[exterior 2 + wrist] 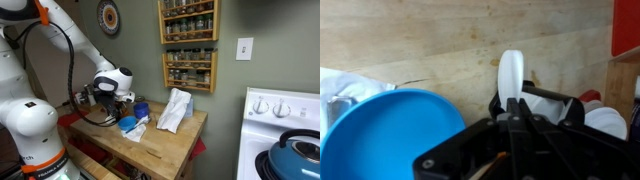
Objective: Remove some white objects from the black holder
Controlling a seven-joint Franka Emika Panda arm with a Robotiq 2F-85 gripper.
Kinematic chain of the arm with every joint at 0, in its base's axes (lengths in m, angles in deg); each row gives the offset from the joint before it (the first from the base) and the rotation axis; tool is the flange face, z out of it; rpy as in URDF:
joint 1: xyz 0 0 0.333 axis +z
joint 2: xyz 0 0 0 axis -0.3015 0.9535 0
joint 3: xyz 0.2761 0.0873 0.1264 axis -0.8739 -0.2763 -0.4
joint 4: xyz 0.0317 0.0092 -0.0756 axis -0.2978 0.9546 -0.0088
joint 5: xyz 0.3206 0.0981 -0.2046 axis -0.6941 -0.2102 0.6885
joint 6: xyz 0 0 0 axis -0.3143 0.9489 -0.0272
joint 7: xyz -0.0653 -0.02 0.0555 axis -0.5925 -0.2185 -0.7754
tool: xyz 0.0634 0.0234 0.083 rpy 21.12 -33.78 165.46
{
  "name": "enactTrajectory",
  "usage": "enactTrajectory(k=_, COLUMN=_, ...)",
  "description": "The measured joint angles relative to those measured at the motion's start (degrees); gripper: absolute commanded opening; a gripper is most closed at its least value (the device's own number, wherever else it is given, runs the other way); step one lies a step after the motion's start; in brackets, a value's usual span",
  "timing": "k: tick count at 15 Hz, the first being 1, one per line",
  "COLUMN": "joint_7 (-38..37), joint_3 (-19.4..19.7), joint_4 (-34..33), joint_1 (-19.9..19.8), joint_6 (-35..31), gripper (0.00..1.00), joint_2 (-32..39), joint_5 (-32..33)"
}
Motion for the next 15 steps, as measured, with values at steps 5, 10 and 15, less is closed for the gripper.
enactTrajectory(k=5, joint_7=1.9, joint_3=-0.6, joint_4=0.0, joint_1=0.0, joint_6=-3.7, gripper=0.0, joint_2=2.4, joint_5=-2.8)
enactTrajectory(k=10, joint_7=2.1, joint_3=-1.2, joint_4=0.0, joint_1=0.0, joint_6=-7.5, gripper=0.0, joint_2=4.9, joint_5=-3.8)
enactTrajectory(k=15, joint_7=2.1, joint_3=-2.3, joint_4=0.0, joint_1=0.3, joint_6=-11.6, gripper=0.0, joint_2=7.1, joint_5=-3.9)
